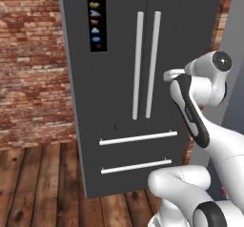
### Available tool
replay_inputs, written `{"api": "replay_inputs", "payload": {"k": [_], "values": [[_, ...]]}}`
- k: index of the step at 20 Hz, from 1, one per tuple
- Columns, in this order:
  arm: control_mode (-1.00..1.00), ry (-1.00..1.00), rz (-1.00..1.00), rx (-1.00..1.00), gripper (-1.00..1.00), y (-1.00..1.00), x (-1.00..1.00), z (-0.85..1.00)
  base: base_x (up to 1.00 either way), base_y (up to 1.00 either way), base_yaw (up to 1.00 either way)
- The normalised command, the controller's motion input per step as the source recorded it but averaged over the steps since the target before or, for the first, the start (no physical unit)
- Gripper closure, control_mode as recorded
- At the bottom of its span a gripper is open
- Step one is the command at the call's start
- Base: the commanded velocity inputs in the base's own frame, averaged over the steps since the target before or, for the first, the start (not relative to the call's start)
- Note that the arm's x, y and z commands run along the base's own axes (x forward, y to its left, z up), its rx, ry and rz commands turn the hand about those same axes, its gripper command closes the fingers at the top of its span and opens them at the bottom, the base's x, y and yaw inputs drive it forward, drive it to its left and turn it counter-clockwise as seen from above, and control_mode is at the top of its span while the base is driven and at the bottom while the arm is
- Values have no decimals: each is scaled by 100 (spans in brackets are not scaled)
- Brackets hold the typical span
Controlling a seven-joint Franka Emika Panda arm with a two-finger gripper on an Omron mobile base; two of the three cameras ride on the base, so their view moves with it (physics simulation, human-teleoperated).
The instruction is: Retrieve the kiwi and pear from the fridge and place them into the bowl on the dining table.
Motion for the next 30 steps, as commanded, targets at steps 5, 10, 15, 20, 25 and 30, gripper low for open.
{"api": "replay_inputs", "payload": {"k": [5,10,15,20,25,30], "values": [[-100,-19,0,0,-100,0,33,-9,0,0,0],[-100,-15,0,0,-100,0,37,-12,0,0,0],[-100,-1,0,0,-100,0,44,-2,0,0,0],[-100,0,0,0,-100,0,48,0,0,0,0],[-100,0,0,0,-100,0,44,0,0,0,0],[-100,0,0,0,-100,-2,38,-6,0,0,0]]}}
